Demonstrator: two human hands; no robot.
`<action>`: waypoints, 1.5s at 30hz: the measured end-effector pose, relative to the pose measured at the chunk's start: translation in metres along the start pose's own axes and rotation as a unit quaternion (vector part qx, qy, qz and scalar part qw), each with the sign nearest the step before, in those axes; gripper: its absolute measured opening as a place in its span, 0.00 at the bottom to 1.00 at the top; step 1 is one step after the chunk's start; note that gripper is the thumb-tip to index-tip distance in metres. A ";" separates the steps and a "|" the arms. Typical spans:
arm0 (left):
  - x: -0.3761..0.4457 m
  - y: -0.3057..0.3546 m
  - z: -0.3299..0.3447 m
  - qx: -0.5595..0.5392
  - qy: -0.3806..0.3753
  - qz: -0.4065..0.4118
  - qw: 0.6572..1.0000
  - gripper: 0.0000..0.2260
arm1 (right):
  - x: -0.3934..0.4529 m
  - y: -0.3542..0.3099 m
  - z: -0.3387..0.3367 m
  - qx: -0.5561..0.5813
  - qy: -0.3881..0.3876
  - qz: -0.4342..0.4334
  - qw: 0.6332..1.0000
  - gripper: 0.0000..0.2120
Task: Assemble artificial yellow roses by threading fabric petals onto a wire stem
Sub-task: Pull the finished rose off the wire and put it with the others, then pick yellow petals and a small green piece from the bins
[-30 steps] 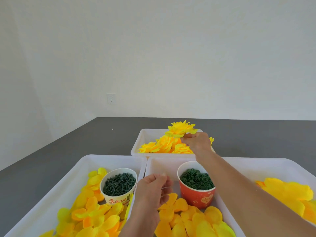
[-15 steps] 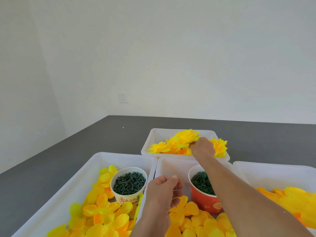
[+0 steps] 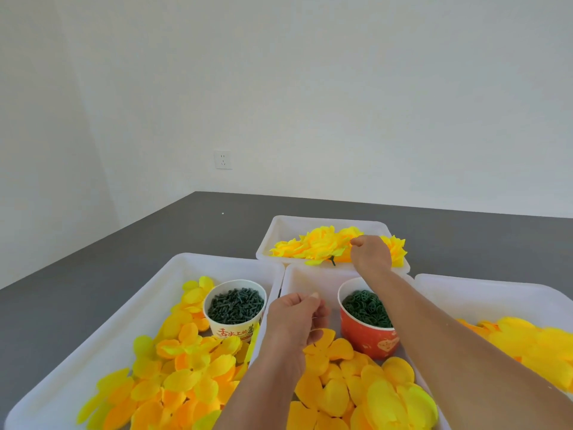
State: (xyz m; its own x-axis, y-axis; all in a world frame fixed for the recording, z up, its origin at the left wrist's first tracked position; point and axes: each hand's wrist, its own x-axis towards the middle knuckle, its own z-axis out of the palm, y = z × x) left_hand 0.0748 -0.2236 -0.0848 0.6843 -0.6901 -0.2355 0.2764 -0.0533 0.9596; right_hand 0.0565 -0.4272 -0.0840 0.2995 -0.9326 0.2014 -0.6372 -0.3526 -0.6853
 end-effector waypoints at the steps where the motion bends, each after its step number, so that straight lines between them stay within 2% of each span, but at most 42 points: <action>1: 0.000 0.000 0.000 0.001 0.001 0.000 1.000 0.07 | -0.001 -0.001 -0.002 0.026 0.009 0.006 1.000 0.16; 3: 0.001 0.000 0.000 0.000 0.002 -0.001 1.000 0.07 | 0.001 -0.003 -0.005 0.083 -0.002 -0.001 0.997 0.13; 5: 0.001 0.001 0.001 -0.003 0.003 -0.004 1.000 0.07 | -0.003 -0.011 -0.011 0.180 -0.050 0.026 0.982 0.12; 8: -0.001 0.002 0.001 -0.005 0.004 -0.007 1.000 0.08 | -0.008 -0.023 -0.013 0.207 -0.088 0.075 0.972 0.11; 10: -0.002 0.002 0.001 -0.008 0.005 -0.007 1.000 0.08 | -0.011 -0.030 -0.011 0.273 -0.112 0.128 0.947 0.05; 12: -0.002 0.002 0.001 -0.013 0.005 -0.008 1.000 0.08 | -0.010 -0.034 -0.012 0.322 -0.129 0.163 0.924 0.05; 19: 0.001 0.003 0.001 -0.023 0.006 -0.007 1.000 0.09 | 0.010 -0.064 -0.011 0.482 -0.109 0.130 0.859 0.05; 24: 0.006 0.001 -0.001 -0.021 0.000 -0.012 1.000 0.10 | 0.024 -0.090 0.015 0.497 -0.134 0.127 0.848 0.08; 27: 0.009 0.002 -0.001 -0.013 -0.002 -0.006 1.000 0.10 | 0.025 -0.092 0.023 0.425 -0.184 0.142 0.875 0.16; 32: 0.006 0.003 0.001 -0.011 0.005 0.016 1.000 0.08 | 0.008 -0.067 0.012 0.367 -0.205 0.124 0.899 0.03; 35: 0.004 0.002 0.001 -0.009 0.011 0.032 0.999 0.10 | -0.011 -0.047 -0.011 0.354 -0.205 0.108 0.906 0.06; 38: 0.005 0.003 0.000 -0.003 0.026 0.055 0.998 0.12 | -0.041 -0.034 -0.029 0.346 -0.216 0.086 0.909 0.04; 40: 0.002 0.005 -0.001 0.000 0.031 0.079 0.996 0.12 | -0.066 -0.027 -0.036 0.352 -0.238 0.075 0.902 0.01; 45: -0.005 0.005 -0.005 0.038 0.056 0.124 0.990 0.13 | -0.123 -0.016 -0.042 0.382 -0.283 0.046 0.879 0.05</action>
State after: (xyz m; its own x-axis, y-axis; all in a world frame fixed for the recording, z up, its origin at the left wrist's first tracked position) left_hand 0.0760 -0.2165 -0.0799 0.7963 -0.6049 -0.0026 0.0419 0.0509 0.9978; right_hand -0.0005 -0.3099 -0.0685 0.7154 -0.6898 -0.1112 -0.0796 0.0777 -0.9938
